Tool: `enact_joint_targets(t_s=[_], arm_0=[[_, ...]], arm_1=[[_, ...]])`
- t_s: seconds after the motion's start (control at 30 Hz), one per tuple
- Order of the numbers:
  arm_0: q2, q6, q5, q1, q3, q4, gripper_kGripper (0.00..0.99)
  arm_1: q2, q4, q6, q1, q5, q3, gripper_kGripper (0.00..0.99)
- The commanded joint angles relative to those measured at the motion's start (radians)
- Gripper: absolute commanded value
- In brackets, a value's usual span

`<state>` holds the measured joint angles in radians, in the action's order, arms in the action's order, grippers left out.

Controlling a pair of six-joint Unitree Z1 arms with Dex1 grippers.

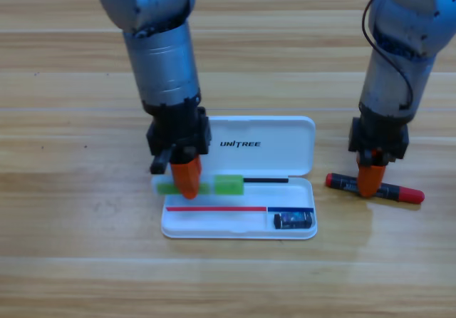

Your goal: Clean up eraser and pencils

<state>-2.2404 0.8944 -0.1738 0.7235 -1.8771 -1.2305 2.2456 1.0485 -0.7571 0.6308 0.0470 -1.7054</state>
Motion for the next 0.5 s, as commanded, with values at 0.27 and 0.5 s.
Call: enact_joint_targets(t_s=[0.27,0.5], arm_0=[[-0.100,-0.025,-0.016,0.062,-0.036,-0.011,0.000],[-0.108,-0.031,-0.015,0.067,-0.036,-0.011,0.000]], arm_1=[[0.065,-0.013,-0.016,-0.028,0.024,0.081,0.000],[0.005,-0.010,-0.008,-0.025,0.017,0.087,0.000]])
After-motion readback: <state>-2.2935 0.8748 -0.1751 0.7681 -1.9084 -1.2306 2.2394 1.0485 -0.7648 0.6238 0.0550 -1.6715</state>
